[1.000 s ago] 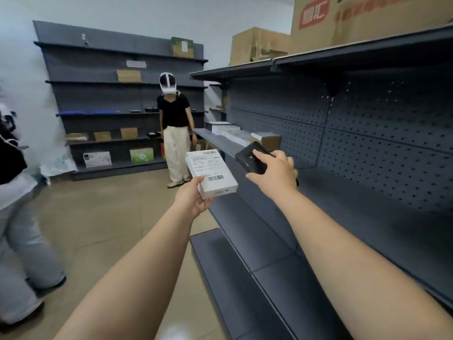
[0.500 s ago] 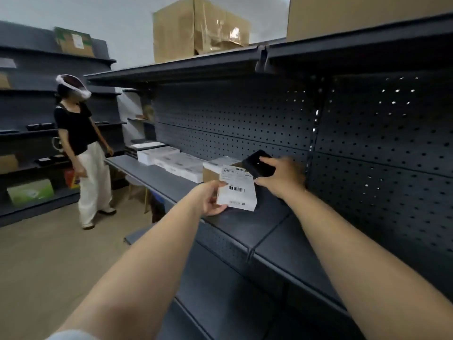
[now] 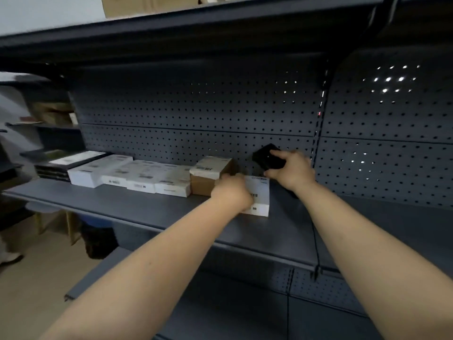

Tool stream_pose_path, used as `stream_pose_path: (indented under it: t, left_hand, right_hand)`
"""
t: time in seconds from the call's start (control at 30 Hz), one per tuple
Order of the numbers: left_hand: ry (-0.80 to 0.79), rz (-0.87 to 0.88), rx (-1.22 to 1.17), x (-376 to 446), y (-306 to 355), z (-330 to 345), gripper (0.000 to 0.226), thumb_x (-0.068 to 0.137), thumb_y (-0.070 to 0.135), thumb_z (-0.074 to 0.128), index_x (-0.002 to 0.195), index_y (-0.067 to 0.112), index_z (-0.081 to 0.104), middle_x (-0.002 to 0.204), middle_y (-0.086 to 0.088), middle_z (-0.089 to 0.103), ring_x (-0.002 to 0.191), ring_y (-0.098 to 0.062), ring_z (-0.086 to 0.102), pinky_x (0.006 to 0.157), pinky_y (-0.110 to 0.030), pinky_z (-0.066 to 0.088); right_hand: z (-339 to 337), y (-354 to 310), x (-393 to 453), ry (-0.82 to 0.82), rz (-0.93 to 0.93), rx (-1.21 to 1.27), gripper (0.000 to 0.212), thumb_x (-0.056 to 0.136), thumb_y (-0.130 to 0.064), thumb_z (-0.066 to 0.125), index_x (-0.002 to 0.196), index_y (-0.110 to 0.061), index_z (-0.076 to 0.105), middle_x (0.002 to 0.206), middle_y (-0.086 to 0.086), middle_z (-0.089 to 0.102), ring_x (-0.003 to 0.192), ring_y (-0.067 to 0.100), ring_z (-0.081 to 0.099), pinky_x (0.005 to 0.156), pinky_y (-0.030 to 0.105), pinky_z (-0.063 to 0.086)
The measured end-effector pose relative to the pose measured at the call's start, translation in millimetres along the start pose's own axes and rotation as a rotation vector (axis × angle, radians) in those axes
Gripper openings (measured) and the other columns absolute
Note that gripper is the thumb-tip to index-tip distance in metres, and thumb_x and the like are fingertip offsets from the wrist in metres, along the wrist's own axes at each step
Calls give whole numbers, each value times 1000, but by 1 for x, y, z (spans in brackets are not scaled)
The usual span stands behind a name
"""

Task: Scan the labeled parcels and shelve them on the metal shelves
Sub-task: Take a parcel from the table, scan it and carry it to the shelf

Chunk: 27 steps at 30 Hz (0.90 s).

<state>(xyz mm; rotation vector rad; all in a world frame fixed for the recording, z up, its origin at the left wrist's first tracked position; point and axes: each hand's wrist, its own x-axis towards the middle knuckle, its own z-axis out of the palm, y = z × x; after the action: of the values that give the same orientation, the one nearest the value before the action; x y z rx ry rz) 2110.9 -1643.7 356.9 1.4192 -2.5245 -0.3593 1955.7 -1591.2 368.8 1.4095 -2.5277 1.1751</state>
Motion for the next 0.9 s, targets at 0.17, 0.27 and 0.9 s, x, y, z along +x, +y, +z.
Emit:
stream_pose_path:
  t: [0.17,0.27,0.9]
  left_hand:
    - [114,458,277,-7,2,47,52,98,42,54,146,24,43,142,-10,49,129,-33,43,103,-42,34]
    - [163,521,370,5,-10,54,46,101,37,52,144,24,44,138,-11,53,129,-32,46,117,-44,21]
    - [169,830,306,-24,136,52,61,97,58,45,148,25,38,150,-14,39,135,-37,35,110,-57,28]
  right_hand:
    - [1,-2,-11,53,81,-21,69,78,-38,76,141,-41,47,144,9,43,135,33,32,110,46,34]
    - [-1,-1,-19,89,117,-52,69,76,-39,77,139,-43,49,139,7,49,132,32,35,108,45,35]
    - [-131,99,-118,280,353,-473,68,80,-43,71,142,-43,45,136,9,42,122,36,35,102,45,29]
